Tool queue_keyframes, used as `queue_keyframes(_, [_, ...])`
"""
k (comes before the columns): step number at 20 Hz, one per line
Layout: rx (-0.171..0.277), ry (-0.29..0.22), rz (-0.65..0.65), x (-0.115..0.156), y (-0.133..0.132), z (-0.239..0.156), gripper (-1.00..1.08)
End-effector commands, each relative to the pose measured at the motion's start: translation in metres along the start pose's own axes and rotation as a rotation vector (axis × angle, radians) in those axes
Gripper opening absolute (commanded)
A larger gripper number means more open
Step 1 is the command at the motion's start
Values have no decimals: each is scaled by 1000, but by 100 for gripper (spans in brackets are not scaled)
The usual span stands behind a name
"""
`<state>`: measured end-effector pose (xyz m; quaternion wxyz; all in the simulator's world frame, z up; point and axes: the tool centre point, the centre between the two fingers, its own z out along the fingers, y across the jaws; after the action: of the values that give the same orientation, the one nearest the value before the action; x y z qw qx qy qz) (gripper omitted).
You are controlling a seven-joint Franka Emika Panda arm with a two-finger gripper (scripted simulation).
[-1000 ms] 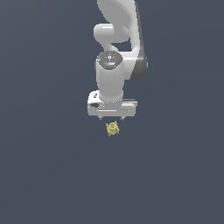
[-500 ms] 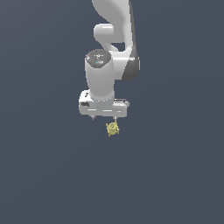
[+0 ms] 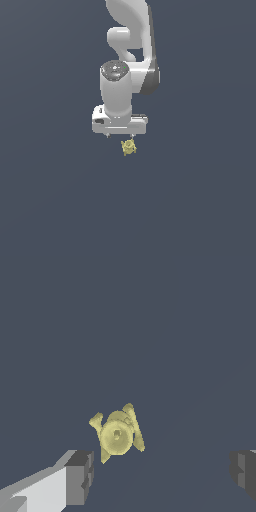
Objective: Pick up the object and move it to a goal position.
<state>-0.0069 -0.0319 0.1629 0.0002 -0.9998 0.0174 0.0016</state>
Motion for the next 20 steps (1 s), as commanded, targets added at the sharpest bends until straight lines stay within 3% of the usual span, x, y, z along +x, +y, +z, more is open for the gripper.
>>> queue_keyframes(1, [-1,-1,-34,-2,-4,9,100])
queue_keyframes(12, [-2,2,-256,-20,-30,62,100])
queue_keyframes(20, [-1,2,-297,-24,-35,72,100])
